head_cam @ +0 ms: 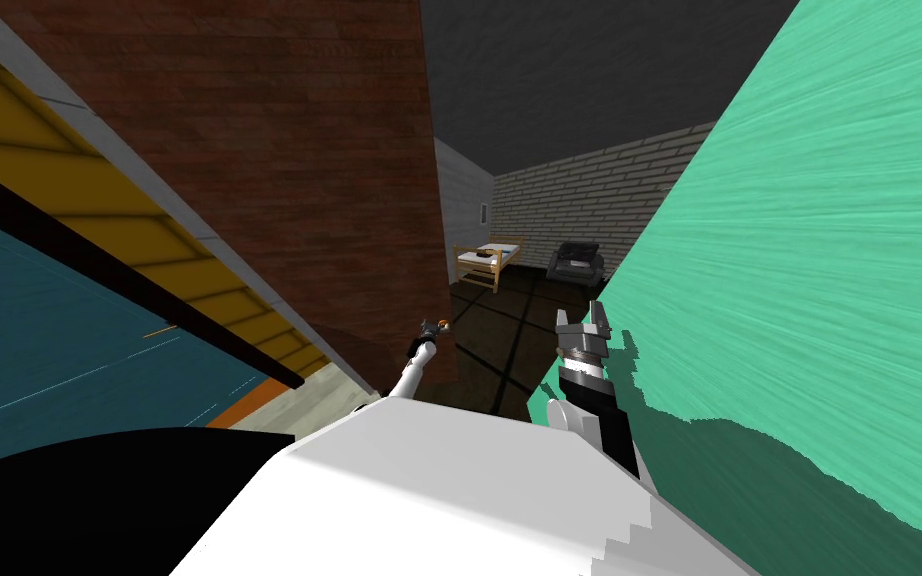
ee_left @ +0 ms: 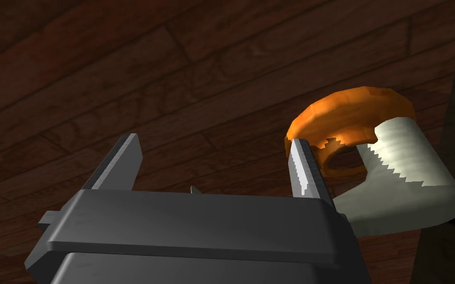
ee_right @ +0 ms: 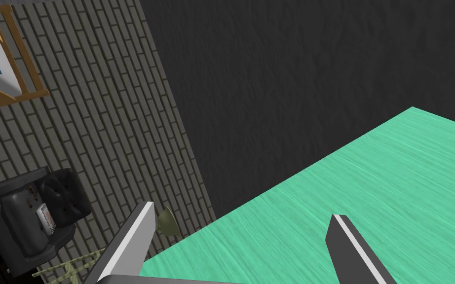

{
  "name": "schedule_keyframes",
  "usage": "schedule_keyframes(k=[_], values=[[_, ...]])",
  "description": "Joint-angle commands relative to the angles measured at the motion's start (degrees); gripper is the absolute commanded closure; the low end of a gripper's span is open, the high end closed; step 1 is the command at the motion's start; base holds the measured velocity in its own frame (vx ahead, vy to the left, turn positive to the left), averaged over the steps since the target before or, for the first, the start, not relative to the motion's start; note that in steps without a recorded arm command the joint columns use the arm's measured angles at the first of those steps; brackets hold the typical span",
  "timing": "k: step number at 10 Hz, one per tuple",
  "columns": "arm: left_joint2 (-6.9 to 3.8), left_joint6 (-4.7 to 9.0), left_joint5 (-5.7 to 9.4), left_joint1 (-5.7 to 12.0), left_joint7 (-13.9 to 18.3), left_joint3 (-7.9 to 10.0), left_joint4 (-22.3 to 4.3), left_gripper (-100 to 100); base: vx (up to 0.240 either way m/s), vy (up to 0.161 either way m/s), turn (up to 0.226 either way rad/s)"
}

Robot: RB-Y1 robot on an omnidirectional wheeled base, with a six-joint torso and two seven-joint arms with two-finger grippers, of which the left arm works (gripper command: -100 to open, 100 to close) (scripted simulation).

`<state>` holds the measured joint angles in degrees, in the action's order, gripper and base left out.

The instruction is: Push the door open

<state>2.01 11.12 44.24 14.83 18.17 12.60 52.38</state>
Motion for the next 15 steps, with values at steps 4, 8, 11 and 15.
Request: schedule_keyframes(k=[4,8,11,15], values=[[-3.33,4.73,-3.79,-0.20,-3.1,-1.88,-4.1,-100,0.038,0.010,0.011],[-4.29,10.07,-8.58,-1.46,-7.9,-3.14,-5.9,-100,-0.043,0.006,0.020],[-4.49,12.80,-11.03,-2.10,-10.3,-3.79,-6.8,-100,-0.045,0.000,0.024],[-4.51,15.73,-13.67,-2.79,-12.9,-4.48,-7.8,-100,-0.029,0.004,0.025]])
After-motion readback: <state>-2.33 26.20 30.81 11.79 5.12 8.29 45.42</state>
